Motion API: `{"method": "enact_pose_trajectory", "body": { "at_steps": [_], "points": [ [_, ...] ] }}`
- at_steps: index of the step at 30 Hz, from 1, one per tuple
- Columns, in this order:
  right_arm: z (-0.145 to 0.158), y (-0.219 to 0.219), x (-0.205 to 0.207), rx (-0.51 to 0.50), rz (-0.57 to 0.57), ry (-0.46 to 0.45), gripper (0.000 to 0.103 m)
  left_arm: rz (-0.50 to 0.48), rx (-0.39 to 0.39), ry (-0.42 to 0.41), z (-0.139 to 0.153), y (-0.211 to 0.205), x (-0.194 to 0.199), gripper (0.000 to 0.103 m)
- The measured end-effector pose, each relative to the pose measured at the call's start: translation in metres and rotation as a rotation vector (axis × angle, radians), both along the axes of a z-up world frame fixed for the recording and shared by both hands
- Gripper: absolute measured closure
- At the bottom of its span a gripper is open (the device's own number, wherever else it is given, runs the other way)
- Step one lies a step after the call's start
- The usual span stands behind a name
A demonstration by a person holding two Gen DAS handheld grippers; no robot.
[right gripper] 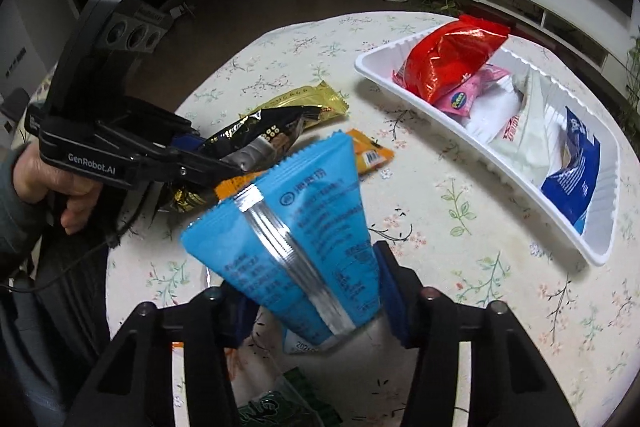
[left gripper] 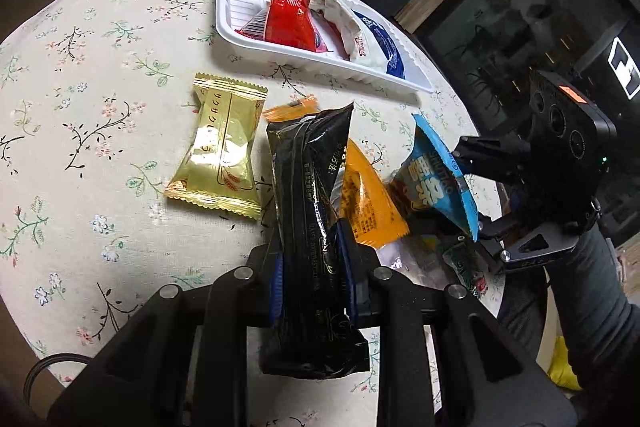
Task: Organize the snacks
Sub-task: 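Grasp the blue packet with the right tool while the left tool holds the black packet, then carry the black and blue packets into the white tray and open both tools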
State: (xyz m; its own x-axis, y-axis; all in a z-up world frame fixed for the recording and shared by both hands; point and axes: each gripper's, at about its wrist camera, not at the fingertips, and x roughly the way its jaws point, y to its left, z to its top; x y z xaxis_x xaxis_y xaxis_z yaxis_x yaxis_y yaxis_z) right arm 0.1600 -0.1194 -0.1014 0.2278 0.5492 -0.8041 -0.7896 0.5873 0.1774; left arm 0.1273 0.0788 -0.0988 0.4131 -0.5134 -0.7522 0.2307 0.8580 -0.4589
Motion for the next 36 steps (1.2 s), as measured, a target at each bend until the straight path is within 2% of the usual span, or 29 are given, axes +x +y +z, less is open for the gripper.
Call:
{"method": "enact_pose_trajectory", "body": {
  "at_steps": [5,11,15,19,23,25,27,29,31,33,36],
  "points": [
    [0.004,-0.013,-0.003,0.084,-0.058,0.033,0.061,0.007,-0.013,-0.003,0.001,0.001,-0.001,0.082],
    [0.016,-0.044,-0.009,0.228,-0.167,0.069,0.061,0.023,-0.053,-0.01,0.005,0.007,-0.005,0.082],
    [0.028,-0.074,-0.011,0.336,-0.277,0.085,0.061,0.031,-0.082,-0.028,0.018,0.011,-0.005,0.082],
    [0.04,-0.113,0.0,0.4,-0.468,0.083,0.061,0.031,-0.072,-0.072,0.042,0.013,0.006,0.082],
    [0.059,-0.166,0.022,0.472,-0.735,0.114,0.061,0.025,-0.069,-0.12,0.072,0.008,0.031,0.082],
    [0.07,-0.183,0.033,0.513,-0.82,0.128,0.061,0.018,-0.063,-0.144,0.088,0.0,0.049,0.082],
    [0.091,-0.183,0.046,0.507,-0.831,0.091,0.061,0.002,-0.05,-0.159,0.101,-0.012,0.072,0.082],
    [0.111,-0.167,0.057,0.457,-0.797,0.024,0.061,-0.009,-0.031,-0.158,0.108,-0.027,0.097,0.082],
    [0.121,-0.149,0.071,0.415,-0.755,-0.002,0.061,-0.008,-0.021,-0.144,0.108,-0.037,0.122,0.082],
    [0.122,-0.126,0.09,0.361,-0.718,-0.005,0.061,-0.014,0.008,-0.128,0.103,-0.052,0.145,0.082],
    [0.107,-0.096,0.119,0.255,-0.691,0.021,0.061,-0.012,0.055,-0.103,0.091,-0.07,0.172,0.082]
  ]
}}
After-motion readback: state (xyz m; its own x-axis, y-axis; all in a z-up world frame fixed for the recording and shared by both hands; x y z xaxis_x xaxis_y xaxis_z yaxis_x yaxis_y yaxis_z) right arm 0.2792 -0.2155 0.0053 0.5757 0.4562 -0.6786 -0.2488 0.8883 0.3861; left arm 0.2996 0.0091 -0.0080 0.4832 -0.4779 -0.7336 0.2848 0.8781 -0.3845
